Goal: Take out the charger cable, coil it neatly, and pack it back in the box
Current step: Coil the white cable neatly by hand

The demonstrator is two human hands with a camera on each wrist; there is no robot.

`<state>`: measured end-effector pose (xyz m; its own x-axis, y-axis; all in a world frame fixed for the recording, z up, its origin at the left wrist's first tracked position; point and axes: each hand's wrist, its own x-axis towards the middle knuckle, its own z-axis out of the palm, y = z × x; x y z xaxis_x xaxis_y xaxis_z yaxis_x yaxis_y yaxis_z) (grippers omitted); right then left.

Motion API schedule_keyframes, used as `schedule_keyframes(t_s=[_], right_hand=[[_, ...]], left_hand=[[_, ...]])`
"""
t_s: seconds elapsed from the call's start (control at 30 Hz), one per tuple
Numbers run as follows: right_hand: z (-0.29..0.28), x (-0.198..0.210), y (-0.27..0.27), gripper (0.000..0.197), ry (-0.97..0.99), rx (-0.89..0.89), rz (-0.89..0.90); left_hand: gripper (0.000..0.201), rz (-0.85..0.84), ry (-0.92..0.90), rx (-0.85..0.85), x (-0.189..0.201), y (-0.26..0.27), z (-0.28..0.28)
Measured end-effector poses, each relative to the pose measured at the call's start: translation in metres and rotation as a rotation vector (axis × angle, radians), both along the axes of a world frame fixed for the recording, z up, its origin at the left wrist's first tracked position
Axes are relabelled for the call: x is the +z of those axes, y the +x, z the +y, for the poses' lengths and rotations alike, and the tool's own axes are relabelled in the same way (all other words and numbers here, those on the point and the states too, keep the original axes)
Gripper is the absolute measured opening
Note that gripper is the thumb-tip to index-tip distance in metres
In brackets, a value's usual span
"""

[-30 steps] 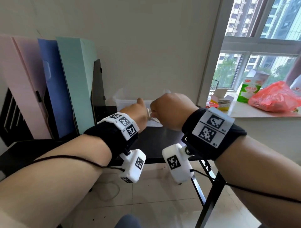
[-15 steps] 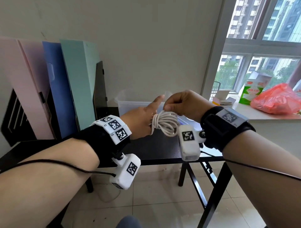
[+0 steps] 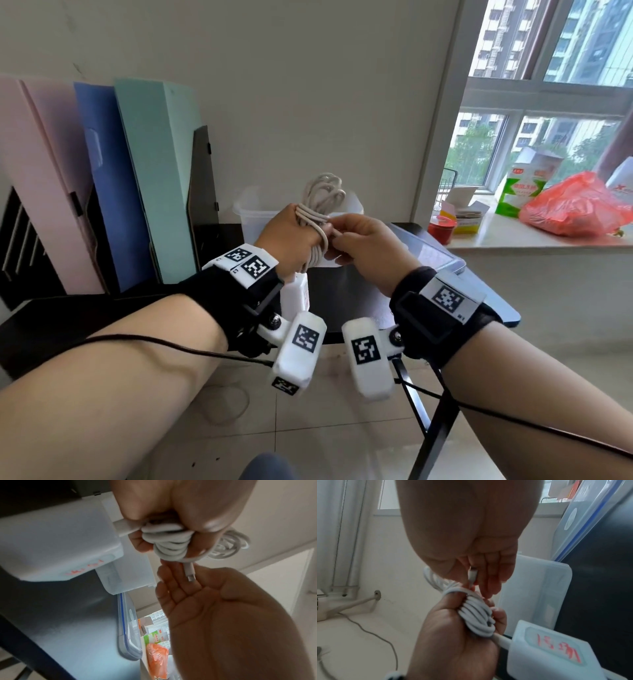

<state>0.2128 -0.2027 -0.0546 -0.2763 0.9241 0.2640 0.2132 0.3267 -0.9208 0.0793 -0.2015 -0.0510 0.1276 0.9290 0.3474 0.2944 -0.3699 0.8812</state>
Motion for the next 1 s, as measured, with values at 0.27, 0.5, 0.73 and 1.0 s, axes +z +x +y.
schedule_keyframes(t_s=[0.27, 0.5, 0.73, 1.0], right_hand=[[-0.005, -0.008, -0.003, 0.027, 0.337, -0.264, -0.352], [0.001, -0.016, -0.002, 0.022, 0.133, -0.163, -0.206], [0.003, -0.022, 0.003, 0.015, 0.031, -0.106, 0.037], [0.005, -0.025, 0.000, 0.022, 0.069, -0.218, 0.174]], left_hand=[[0.026, -0.171, -0.104, 0.170, -0.005, 0.005, -0.001], [0.028, -0.197, -0.096, 0.048, -0.014, -0.001, 0.000], [0.021, -0.406, -0.182, -0.124, -0.014, -0.001, -0.002], [0.025, -0.658, -0.259, -0.205, -0.012, 0.002, -0.004]])
